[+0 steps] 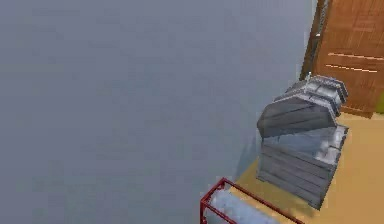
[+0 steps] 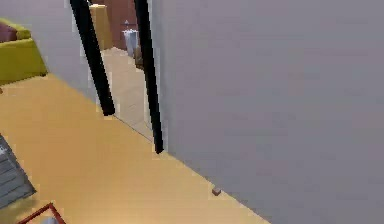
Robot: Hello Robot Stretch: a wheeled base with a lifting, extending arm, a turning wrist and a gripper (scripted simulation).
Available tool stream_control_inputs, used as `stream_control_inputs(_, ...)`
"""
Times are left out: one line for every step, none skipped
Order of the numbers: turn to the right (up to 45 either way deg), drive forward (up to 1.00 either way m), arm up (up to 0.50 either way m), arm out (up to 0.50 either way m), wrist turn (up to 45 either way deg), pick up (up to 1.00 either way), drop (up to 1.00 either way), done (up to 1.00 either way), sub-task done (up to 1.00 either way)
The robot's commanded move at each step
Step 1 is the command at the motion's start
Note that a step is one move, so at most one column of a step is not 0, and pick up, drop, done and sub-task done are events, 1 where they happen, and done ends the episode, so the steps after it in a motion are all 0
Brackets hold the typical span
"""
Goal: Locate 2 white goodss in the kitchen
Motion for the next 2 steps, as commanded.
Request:
stream_control_inputs(45.0,0.0,0.0,0.0,0.0,0.0,0.0,0.0,0.0)
stream_control_inputs(21.0,0.0,0.0,0.0,0.0,0.0,0.0,0.0,0.0)
